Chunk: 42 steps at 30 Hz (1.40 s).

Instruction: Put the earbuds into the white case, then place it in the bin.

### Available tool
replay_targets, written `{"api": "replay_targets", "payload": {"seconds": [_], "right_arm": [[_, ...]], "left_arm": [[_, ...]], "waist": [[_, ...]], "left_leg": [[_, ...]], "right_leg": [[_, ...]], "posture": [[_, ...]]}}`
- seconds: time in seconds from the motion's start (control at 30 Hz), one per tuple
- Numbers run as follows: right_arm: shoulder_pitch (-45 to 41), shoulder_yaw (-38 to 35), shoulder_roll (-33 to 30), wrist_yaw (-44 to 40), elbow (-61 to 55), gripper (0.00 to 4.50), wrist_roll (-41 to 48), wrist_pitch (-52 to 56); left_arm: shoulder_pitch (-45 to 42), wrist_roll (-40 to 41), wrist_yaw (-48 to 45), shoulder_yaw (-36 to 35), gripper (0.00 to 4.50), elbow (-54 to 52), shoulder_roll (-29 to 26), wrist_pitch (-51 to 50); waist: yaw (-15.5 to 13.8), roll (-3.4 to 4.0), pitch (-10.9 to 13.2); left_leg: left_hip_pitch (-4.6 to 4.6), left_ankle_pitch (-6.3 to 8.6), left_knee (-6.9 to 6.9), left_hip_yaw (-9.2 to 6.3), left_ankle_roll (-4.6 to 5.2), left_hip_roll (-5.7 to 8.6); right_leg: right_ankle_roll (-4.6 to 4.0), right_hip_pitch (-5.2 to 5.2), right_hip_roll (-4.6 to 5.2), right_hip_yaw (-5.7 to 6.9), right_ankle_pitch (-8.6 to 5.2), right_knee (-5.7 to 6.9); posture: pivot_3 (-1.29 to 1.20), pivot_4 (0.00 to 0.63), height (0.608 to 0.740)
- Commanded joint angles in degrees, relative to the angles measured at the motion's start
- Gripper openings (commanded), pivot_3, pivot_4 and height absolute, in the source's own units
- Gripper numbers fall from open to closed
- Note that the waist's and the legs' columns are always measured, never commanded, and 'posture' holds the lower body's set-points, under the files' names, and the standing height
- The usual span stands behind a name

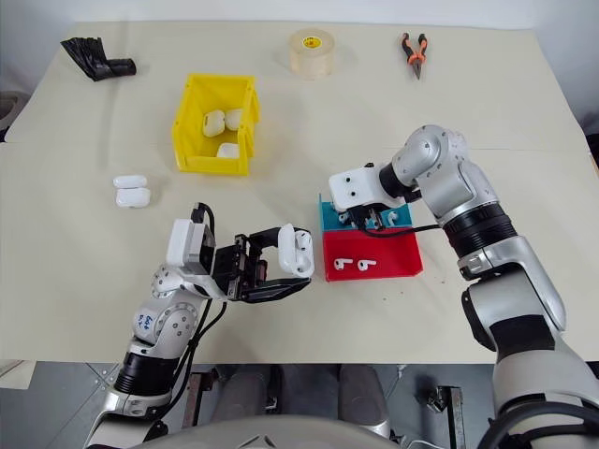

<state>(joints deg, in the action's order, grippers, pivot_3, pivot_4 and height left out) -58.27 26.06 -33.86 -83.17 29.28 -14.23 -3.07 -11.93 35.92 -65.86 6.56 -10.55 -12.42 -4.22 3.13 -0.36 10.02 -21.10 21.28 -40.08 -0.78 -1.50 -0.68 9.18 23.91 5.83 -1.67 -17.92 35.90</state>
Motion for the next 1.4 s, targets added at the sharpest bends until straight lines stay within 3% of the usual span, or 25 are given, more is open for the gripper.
{"api": "replay_targets", "payload": {"seconds": [0.03, 0.2, 0.33, 0.43, 0.57, 0.73, 0.87, 0.97, 1.4], "right_arm": [[0.0, -4.2, -2.0, 0.4, -4.0, 0.54, 2.7, 5.0], [3.6, -13.6, -5.6, 0.8, -12.9, 0.54, 11.8, 16.5], [13.1, -24.7, -8.8, 3.2, -21.6, 0.54, 21.8, 24.2], [17.4, -31.7, -4.8, 10.4, -28.4, 0.54, 29.4, 32.1], [23.7, -42.4, 3.0, 18.9, -41.0, 0.54, 46.6, 42.9], [27.5, -49.0, 11.3, 34.8, -52.7, 0.54, 65.1, 54.4], [32.2, -49.5, 15.8, 45.9, -60.3, 0.54, 80.6, 57.5], [35.4, -47.4, 16.7, 51.6, -63.7, 0.54, 86.8, 56.8], [44.3, -34.8, 15.3, 51.8, -67.4, 0.54, 82.0, 48.6]], "left_arm": [[-0.4, 1.2, -0.2, -0.8, 2.8, -0.9, 0.0, 0.7], [-1.1, 2.5, -0.5, -2.0, 2.8, -1.0, -0.6, -0.5], [-3.5, 4.1, -1.6, -3.2, 2.8, 0.7, -1.7, -2.6], [-5.8, 4.8, -2.1, -4.3, 2.8, 3.2, -1.9, -3.6], [-9.5, 4.7, -3.1, -5.0, 2.8, 7.1, -1.4, -3.8], [-12.8, 4.6, -4.6, -5.3, 2.8, 10.5, -0.7, -4.1], [-15.6, 4.4, -4.9, -5.8, 2.8, 13.2, 0.2, -4.4], [-17.2, 4.4, -5.6, -6.2, 2.8, 14.6, 0.7, -4.7], [-18.0, 4.2, -6.1, -5.9, 2.8, 14.5, 2.4, -5.5]], "waist": [[-0.1, 0.0, 0.0], [-0.6, 0.02, 0.0], [-1.7, 0.02, 0.0], [-1.6, 0.02, 0.0], [-1.5, 0.04, 0.0], [-1.6, 0.04, 0.0], [-1.7, 0.04, 0.0], [-1.6, 0.04, 0.0], [-1.6, 0.04, 0.0]], "left_leg": [[-0.01, 0.0, 0.0, -0.01, 0.0, 0.0], [-0.09, 0.0, 0.0, -0.08, 0.0, 0.02], [-0.1, 0.01, 0.02, -0.11, 0.01, 0.02], [-0.09, 0.01, 0.0, -0.12, 0.02, 0.06], [-0.05, 0.0, 0.03, -0.11, -0.01, -0.05], [-0.07, -0.01, 0.02, -0.18, -0.02, 0.0], [-0.07, -0.01, 0.03, -0.21, -0.02, 0.0], [-0.09, 0.0, 0.03, -0.2, 0.0, 0.04], [-0.06, 0.01, 0.05, -0.15, 0.03, 0.04]], "right_leg": [[0.0, 0.0, 0.0, 0.0, 0.0, 0.0], [0.0, 0.02, 0.04, 0.06, 0.0, -0.04], [0.0, -0.01, 0.04, 0.12, 0.0, -0.07], [0.0, -0.08, 0.05, 0.14, 0.0, -0.09], [-0.01, -0.04, -0.09, 0.12, 0.0, -0.04], [-0.01, -0.05, -0.05, 0.12, -0.01, -0.01], [-0.01, -0.05, -0.05, 0.13, -0.01, -0.01], [-0.01, -0.05, -0.04, 0.1, 0.0, -0.03], [-0.01, -0.05, -0.16, 0.0, -0.01, -0.02]], "posture": [[0.0, 0.15, 0.74], [0.0, 0.15, 0.74], [0.0, 0.15, 0.74], [0.0, 0.15, 0.74], [0.0, 0.15, 0.74], [0.0, 0.15, 0.74], [0.0, 0.15, 0.74], [0.0, 0.15, 0.74], [0.0, 0.15, 0.74]]}}
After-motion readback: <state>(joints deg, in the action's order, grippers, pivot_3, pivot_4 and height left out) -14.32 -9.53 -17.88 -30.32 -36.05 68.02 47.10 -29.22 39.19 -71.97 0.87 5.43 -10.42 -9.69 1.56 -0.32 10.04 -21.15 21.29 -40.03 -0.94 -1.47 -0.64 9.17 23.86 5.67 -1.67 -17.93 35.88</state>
